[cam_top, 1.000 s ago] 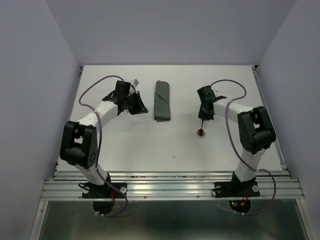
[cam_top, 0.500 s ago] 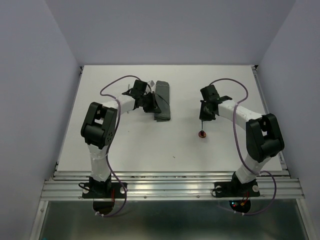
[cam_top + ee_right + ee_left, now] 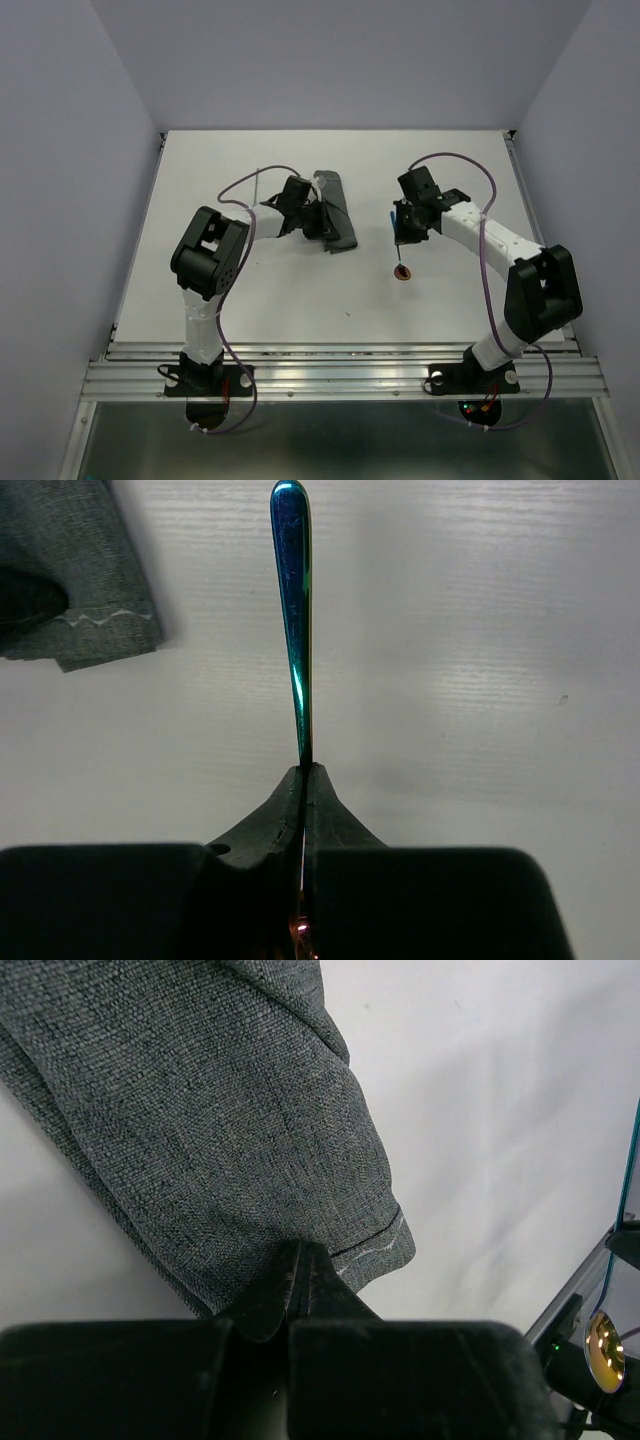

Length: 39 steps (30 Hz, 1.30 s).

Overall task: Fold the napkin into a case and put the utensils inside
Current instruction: Insert the spoon into the folded napkin.

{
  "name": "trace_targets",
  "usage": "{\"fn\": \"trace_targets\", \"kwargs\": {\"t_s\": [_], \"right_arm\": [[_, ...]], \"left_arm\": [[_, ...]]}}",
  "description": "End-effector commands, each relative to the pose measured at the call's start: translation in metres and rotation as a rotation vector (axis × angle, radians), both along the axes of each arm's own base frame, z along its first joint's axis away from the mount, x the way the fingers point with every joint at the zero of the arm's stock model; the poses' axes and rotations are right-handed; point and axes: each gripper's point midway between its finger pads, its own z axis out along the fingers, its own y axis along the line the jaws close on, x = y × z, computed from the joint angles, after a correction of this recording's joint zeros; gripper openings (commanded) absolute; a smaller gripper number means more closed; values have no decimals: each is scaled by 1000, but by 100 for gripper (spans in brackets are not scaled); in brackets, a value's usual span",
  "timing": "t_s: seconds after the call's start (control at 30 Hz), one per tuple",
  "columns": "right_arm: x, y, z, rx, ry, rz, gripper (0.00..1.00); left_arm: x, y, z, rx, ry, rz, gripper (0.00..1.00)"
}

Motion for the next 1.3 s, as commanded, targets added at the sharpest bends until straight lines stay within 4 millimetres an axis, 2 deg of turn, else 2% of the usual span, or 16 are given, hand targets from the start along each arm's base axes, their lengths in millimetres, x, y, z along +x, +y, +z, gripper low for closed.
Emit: {"fn": "trace_targets", "kwargs": {"t_s": [0.0, 0.2, 0.3, 0.4, 0.43, 0.5, 0.53, 0.57, 0.6, 0.63, 0.67, 0.73, 0.9, 0.93, 1.03, 1.27], "right_arm": [[-8, 14, 31, 24, -37, 76, 1], [-22, 27, 30, 18, -11, 150, 1], [-32, 33, 27, 5, 11, 184, 1], [-41, 42, 23, -8, 28, 225, 1], [-44, 44, 21, -12, 37, 233, 1], [-46, 49, 21, -12, 44, 243, 1], [-48, 52, 22, -7, 45, 243, 1], [-47, 54, 22, -1, 44, 234, 1], [-48, 57, 22, 4, 41, 236, 1], [-47, 58, 23, 12, 38, 225, 1], [-46, 60, 25, 26, 33, 207, 1], [-51, 69, 26, 71, 47, 198, 1], [-57, 87, 23, 109, 61, 178, 1], [-59, 93, 21, 119, 66, 172, 1], [-63, 104, 17, 132, 81, 176, 1], [-60, 125, 12, 173, 98, 167, 1]], "left_arm": [[-41, -7, -17, 31, 82, -36, 0], [-81, -10, -18, 32, 109, -45, 0], [-94, -9, -13, 23, 110, -46, 0], [-106, -8, 3, 1, 105, -53, 0], [-105, -9, 17, -20, 81, -55, 0], [-106, -4, 27, 6, 63, -77, 0], [-94, -5, 45, 6, 14, -79, 0], [-94, 6, 44, 55, 25, -91, 0], [-88, 10, 50, 65, 13, -90, 0], [-76, 10, 65, 58, -20, -87, 0], [-68, 20, 68, 63, -17, -65, 0], [-53, 24, 79, 43, -38, -54, 0], [-9, 31, 81, 33, -54, -3, 0], [5, 25, 78, 33, -58, -3, 0], [28, 11, 74, 19, -62, -20, 0], [61, -8, 69, -15, -84, -28, 0]]}}
